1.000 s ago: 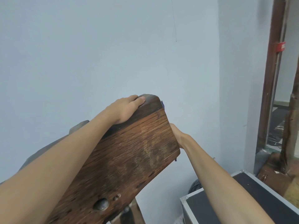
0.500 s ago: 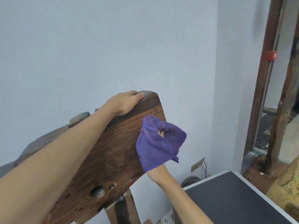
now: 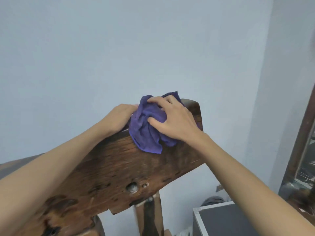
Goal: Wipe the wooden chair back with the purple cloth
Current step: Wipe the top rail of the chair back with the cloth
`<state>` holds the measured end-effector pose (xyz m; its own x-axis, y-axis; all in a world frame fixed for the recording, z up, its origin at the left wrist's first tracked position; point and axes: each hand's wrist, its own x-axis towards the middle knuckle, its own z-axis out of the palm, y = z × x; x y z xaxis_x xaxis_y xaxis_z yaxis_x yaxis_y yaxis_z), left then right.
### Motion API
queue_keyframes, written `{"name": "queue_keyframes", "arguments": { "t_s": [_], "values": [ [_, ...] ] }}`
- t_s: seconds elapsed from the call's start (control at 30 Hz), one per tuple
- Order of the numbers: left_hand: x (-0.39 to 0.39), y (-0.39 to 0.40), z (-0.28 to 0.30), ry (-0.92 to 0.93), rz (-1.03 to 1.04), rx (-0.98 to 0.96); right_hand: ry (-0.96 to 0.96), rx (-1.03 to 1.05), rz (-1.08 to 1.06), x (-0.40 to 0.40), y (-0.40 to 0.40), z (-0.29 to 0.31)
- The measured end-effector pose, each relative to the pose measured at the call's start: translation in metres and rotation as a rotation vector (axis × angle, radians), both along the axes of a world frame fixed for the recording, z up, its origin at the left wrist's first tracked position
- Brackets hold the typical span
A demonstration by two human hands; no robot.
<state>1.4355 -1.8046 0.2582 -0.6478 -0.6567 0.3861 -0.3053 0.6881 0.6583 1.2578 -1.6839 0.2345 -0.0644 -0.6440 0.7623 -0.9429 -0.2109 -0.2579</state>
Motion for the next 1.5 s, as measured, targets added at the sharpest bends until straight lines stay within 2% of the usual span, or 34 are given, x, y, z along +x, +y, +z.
{"name": "queue_keyframes", "arguments": {
  "t_s": [0.03, 0.1, 0.17, 0.23, 0.33, 0.47, 0.53, 0.6, 0.67, 0.77, 0.87, 0.9, 0.93, 1.03, 1.07, 1.13, 1.23, 1.3, 1.37, 1.43, 1.5],
  "values": [
    [-0.002, 0.000, -0.001, -0.051, 0.024, -0.122, -0.024, 0.024, 0.002, -0.004, 0.000, 0.006],
    [-0.001, 0.004, -0.002, -0.073, 0.036, -0.203, 0.013, 0.037, -0.041, -0.008, 0.000, 0.010],
    [0.001, 0.007, 0.000, -0.039, 0.010, -0.203, 0.207, -0.007, -0.133, -0.008, -0.006, 0.007],
    [0.004, 0.009, 0.002, -0.032, 0.011, -0.242, 0.314, 0.003, -0.122, -0.003, -0.014, 0.001],
    [0.009, 0.008, 0.002, -0.085, 0.095, -0.312, 0.262, -0.051, -0.100, 0.012, -0.026, -0.020],
    [0.038, 0.002, -0.012, -0.365, 0.093, -0.417, 0.262, -0.200, -0.107, 0.009, -0.040, -0.076],
    [0.075, 0.004, -0.024, -0.427, 0.076, -0.396, 0.252, -0.263, -0.101, -0.010, -0.040, -0.117],
    [0.125, 0.006, -0.037, -0.405, 0.106, -0.345, 0.134, -0.277, -0.148, -0.028, -0.033, -0.157],
    [0.175, 0.012, -0.051, -0.425, 0.200, -0.282, -0.142, -0.284, -0.190, -0.034, -0.028, -0.174],
    [0.202, 0.016, -0.063, -0.603, 0.426, -0.414, -0.648, -0.390, -0.245, 0.007, -0.042, -0.145],
    [0.182, 0.017, -0.062, -0.608, 0.454, -0.507, -0.916, -0.563, -0.197, 0.080, -0.053, -0.095],
    [0.179, 0.015, -0.064, -0.588, 0.446, -0.515, -0.885, -0.597, -0.125, 0.106, -0.055, -0.083],
    [0.181, 0.010, -0.066, -0.577, 0.437, -0.510, -0.740, -0.599, -0.028, 0.134, -0.056, -0.075],
    [0.207, -0.001, -0.074, -0.539, 0.432, -0.441, -0.029, -0.411, 0.120, 0.216, -0.060, -0.088],
    [0.215, -0.003, -0.076, -0.578, 0.427, -0.464, 0.100, -0.367, 0.144, 0.230, -0.062, -0.100],
    [0.232, -0.005, -0.077, -0.615, 0.440, -0.459, 0.191, -0.354, 0.189, 0.231, -0.069, -0.119],
    [0.257, 0.000, -0.071, -0.589, 0.480, -0.407, 0.347, -0.369, 0.176, 0.180, -0.068, -0.142],
    [0.284, 0.004, -0.068, -0.613, 0.534, -0.365, 0.408, -0.353, 0.092, 0.131, -0.061, -0.154],
    [0.307, 0.007, -0.067, -0.624, 0.602, -0.321, 0.365, -0.343, -0.040, 0.080, -0.052, -0.157],
    [0.307, 0.006, -0.066, -0.623, 0.667, -0.362, 0.214, -0.352, -0.157, 0.046, -0.045, -0.147],
    [0.295, 0.004, -0.067, -0.638, 0.720, -0.417, -0.019, -0.411, -0.182, 0.054, -0.042, -0.127]
  ]
}}
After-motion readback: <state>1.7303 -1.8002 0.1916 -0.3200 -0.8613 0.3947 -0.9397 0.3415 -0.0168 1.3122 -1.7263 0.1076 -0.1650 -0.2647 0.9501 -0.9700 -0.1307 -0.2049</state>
